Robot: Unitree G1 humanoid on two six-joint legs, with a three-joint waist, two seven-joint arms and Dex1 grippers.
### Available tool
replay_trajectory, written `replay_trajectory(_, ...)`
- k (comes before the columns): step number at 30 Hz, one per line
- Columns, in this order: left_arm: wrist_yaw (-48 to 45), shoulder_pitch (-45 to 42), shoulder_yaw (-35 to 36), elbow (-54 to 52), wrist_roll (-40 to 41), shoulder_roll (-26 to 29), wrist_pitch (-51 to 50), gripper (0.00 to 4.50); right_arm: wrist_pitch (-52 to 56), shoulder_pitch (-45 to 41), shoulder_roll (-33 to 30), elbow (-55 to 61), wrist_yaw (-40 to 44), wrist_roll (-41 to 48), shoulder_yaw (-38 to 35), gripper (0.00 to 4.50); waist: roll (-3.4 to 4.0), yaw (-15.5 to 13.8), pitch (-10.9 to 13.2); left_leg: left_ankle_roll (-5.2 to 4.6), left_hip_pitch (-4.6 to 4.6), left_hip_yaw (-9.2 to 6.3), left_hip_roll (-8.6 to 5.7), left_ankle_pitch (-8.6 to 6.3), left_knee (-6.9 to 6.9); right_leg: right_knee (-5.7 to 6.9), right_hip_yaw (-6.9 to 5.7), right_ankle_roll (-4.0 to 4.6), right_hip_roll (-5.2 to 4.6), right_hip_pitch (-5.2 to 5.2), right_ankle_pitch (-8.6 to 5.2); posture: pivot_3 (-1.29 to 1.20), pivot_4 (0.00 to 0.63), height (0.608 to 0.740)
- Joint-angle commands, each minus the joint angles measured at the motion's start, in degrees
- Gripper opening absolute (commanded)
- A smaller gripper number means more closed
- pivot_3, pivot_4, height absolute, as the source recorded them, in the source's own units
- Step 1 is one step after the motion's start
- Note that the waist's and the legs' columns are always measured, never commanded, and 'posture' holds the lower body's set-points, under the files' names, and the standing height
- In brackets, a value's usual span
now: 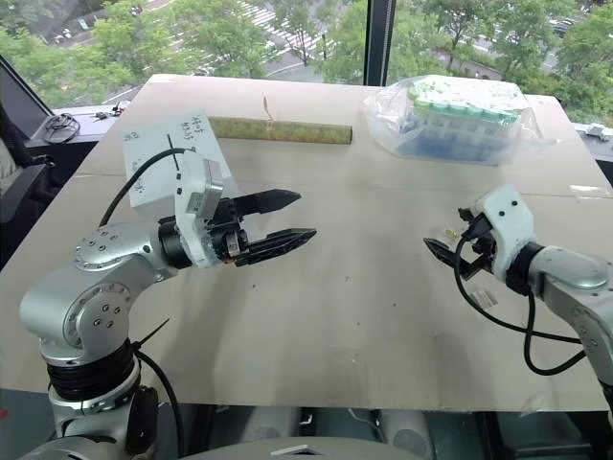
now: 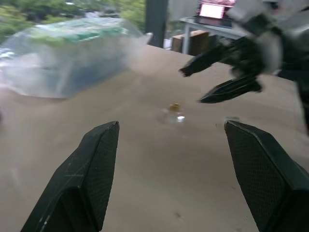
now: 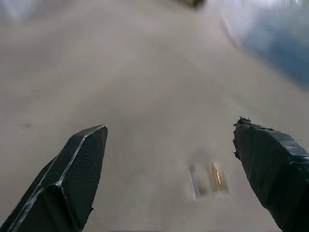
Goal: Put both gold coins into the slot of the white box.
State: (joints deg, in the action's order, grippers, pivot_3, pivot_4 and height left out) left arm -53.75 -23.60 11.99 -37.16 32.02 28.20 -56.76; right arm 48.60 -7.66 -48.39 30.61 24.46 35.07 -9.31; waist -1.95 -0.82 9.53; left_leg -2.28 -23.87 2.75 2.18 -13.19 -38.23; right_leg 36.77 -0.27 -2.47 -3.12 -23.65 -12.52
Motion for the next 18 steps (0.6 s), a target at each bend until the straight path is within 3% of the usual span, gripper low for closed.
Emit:
replay_trajectory(1, -0.9, 1.6, -1.8, 0.8, 0.6, 2.2, 5.8, 3.52, -1.9, 0.2, 0.9, 0.4, -0.5, -2.8, -0.6, 4.50, 0.01, 0.0, 0.0, -0.01, 0.00, 0.04, -0.01, 0.00, 0.00, 0.00, 0.04, 0.00, 0.00, 0.00, 0.00, 0.00, 0.150, 0.740)
replay_trajectory(9, -3.3, 5.0, -3.0, 1.3, 4.0, 7.1, 9.4, 3.52, -0.1, -1.7, 3.7, -5.8, -0.4, -5.8, 0.9, 4.50, 0.01, 0.1, 0.0, -0.02, -0.03, 0.03, 0.02, -0.02, 0.07, -0.02, 0.04, -0.02, 0.11, -0.03, -0.01, 0.00, 0.150, 0.740)
replay_trajectory(14, -3.0, 4.7, -2.4, 1.4, 7.5, 8.4, 10.1, 3.55, -1.4, -3.7, 4.2, -10.4, 0.5, -8.8, 2.4, 2.79, 0.02, 0.1, 0.0, -0.02, -0.01, 0.04, 0.03, -0.02, 0.06, -0.02, 0.05, -0.01, 0.11, -0.03, -0.01, 0.00, 0.150, 0.740)
replay_trajectory(18, -2.3, 5.0, -2.9, 1.6, 8.8, 9.4, 10.9, 3.55, -2.5, -5.4, 4.8, -13.5, 1.8, -10.5, 3.5, 2.79, 0.03, 0.1, 0.0, -0.02, -0.02, 0.03, 0.02, -0.02, 0.07, -0.02, 0.05, -0.01, 0.13, -0.03, -0.01, 0.00, 0.150, 0.740)
